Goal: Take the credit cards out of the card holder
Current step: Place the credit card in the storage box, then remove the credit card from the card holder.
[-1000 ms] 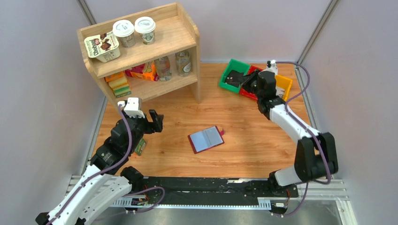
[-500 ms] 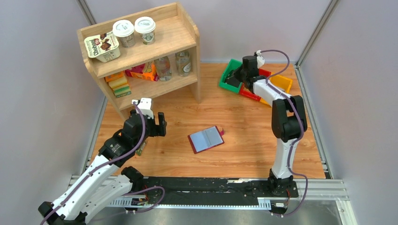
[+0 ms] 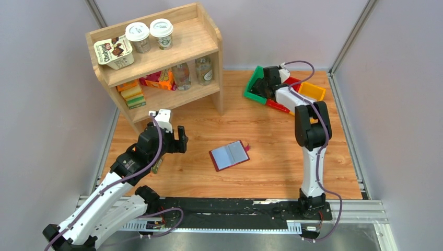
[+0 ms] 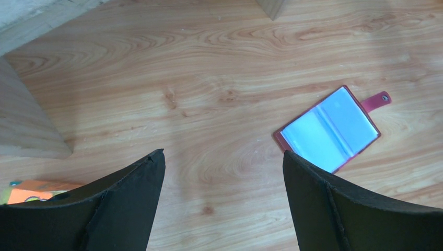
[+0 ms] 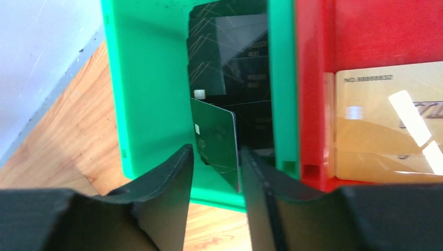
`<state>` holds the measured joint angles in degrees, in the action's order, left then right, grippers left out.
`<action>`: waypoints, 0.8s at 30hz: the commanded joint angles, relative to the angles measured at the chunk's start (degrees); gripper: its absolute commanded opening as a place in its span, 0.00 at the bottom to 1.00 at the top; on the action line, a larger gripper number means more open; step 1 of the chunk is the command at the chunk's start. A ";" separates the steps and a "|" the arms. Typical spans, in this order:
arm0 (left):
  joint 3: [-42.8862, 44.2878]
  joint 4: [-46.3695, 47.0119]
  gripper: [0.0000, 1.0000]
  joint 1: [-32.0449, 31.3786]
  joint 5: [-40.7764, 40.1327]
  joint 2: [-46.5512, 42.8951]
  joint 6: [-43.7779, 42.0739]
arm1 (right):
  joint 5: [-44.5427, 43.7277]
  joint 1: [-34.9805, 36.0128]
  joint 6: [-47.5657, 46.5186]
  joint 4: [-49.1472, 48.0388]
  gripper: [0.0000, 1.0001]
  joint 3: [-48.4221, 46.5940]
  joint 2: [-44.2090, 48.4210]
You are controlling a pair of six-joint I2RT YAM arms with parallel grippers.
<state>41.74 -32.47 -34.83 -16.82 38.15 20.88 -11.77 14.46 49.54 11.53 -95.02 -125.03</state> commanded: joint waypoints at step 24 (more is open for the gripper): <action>0.98 9.52 0.84 -10.43 13.75 19.32 24.02 | 11.77 23.58 -13.16 10.71 0.63 44.82 59.81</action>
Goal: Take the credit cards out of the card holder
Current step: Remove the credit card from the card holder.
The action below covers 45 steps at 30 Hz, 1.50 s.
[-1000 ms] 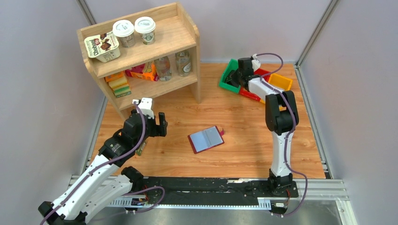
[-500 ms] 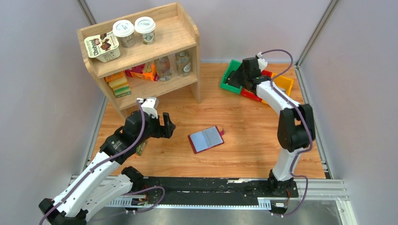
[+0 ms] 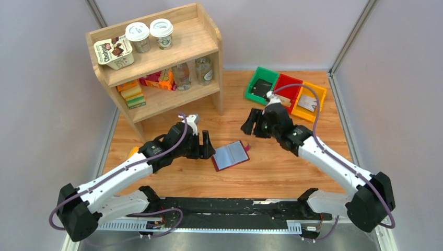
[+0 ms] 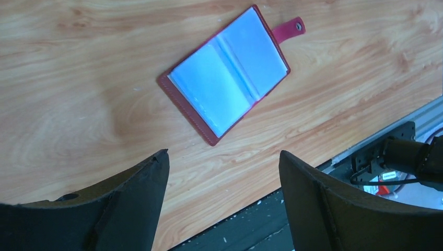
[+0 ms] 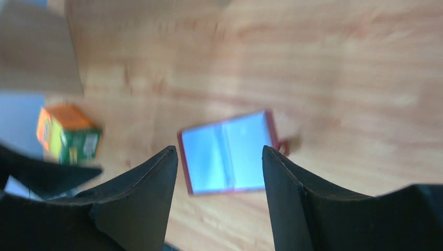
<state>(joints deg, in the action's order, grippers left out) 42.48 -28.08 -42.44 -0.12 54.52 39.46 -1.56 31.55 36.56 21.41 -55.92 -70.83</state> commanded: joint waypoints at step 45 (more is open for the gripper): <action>-1.87 15.24 0.46 -7.05 -5.68 33.72 12.13 | 3.59 10.72 -4.21 -4.01 0.52 8.20 -17.68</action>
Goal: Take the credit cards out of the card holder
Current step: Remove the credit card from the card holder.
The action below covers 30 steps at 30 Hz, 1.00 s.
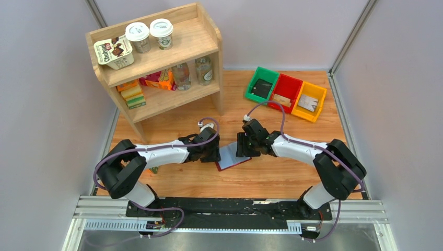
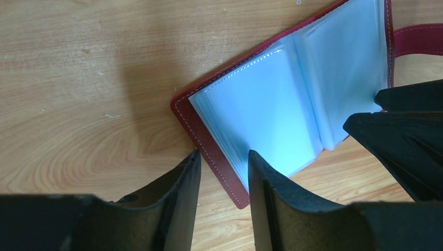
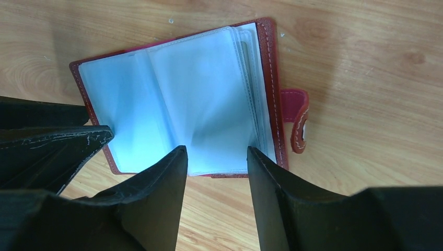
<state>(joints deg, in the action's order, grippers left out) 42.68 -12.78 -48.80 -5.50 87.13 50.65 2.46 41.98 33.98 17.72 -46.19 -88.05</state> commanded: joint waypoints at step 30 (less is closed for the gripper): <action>-2.42 -0.06 0.40 -1.65 -1.01 1.11 1.03 | -1.14 0.47 -3.65 1.53 0.57 -2.15 -1.07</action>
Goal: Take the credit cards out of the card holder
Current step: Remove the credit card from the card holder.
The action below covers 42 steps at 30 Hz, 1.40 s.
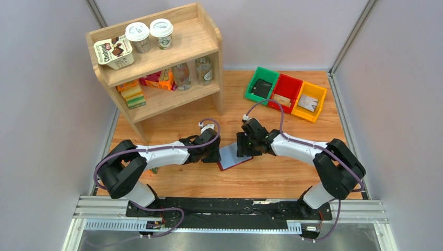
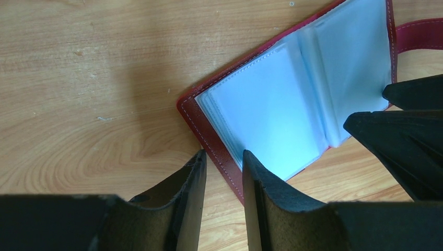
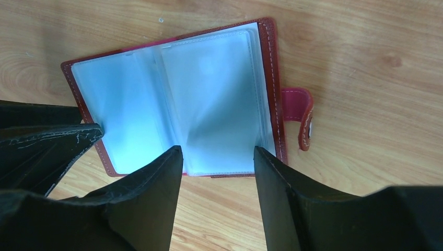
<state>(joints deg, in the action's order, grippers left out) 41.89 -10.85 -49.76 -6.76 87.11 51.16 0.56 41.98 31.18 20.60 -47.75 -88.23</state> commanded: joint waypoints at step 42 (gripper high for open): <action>-1.55 -1.19 0.39 -1.31 0.96 1.31 0.79 | 10.25 3.64 -1.47 -8.73 0.51 -0.59 2.27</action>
<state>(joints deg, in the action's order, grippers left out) 41.89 -10.85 -50.26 -6.94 87.13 51.18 4.10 44.18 29.12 18.63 -47.88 -88.84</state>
